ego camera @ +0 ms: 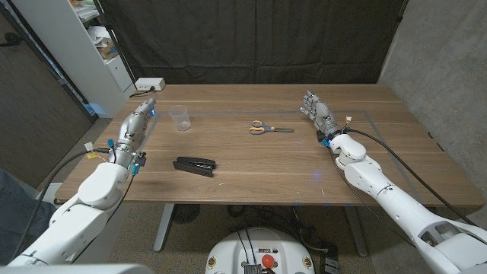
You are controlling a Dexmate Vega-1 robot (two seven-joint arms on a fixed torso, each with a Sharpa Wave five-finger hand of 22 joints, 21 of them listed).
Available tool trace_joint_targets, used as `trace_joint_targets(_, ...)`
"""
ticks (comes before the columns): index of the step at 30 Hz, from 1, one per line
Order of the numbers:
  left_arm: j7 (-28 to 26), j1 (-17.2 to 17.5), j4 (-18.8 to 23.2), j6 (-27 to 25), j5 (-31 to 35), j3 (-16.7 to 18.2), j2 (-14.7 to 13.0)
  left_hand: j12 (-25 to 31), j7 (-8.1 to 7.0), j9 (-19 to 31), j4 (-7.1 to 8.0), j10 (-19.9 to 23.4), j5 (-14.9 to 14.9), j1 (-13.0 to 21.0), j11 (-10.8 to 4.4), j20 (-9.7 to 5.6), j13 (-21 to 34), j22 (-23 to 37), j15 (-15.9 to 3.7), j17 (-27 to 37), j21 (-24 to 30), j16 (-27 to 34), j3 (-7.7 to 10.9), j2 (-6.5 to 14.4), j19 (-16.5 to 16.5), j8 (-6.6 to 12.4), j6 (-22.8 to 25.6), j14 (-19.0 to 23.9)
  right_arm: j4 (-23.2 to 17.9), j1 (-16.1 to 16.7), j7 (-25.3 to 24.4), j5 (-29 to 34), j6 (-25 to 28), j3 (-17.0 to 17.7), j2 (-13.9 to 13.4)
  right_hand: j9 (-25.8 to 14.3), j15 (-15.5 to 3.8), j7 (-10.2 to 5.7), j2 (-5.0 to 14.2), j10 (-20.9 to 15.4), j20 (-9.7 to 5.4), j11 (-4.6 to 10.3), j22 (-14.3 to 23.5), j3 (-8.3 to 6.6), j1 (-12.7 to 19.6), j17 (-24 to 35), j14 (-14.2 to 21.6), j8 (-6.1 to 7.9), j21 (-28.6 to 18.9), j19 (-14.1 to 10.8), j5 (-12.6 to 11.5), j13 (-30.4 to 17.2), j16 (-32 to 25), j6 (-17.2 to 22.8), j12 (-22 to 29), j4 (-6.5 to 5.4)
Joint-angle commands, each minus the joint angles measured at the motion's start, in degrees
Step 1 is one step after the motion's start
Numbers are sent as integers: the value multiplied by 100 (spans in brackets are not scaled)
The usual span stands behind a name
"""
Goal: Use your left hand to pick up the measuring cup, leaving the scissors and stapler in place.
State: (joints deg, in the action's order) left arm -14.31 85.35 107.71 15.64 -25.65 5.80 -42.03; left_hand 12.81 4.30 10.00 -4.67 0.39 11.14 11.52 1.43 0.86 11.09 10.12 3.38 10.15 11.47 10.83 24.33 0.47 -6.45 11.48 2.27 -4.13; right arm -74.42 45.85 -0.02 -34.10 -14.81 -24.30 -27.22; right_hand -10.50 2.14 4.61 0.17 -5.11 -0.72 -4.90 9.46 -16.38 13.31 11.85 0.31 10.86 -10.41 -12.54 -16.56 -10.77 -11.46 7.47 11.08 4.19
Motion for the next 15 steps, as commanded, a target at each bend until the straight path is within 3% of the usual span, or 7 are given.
trace_joint_targets(1,-253,119,-13,-173,307,226,191,55,1,24,-67,41,45,93,3,6,14,16,0,14,20,35,21,-11,20,29,38,42,86,-92,-37,78,32,-87,91,-31,13,-7,12,-39,5,6,29,11,8,23,44,44,-53,-10,-34,-15,-37,57,21,21)
trace_joint_targets(15,-508,136,-39,-354,688,308,281,38,10,33,-262,18,90,357,20,74,33,11,1,16,1,15,66,-67,12,0,-39,32,178,-157,-95,142,53,-153,182,-31,14,-12,12,-36,3,7,29,17,7,23,45,43,-54,-13,-40,-15,-37,58,20,27)
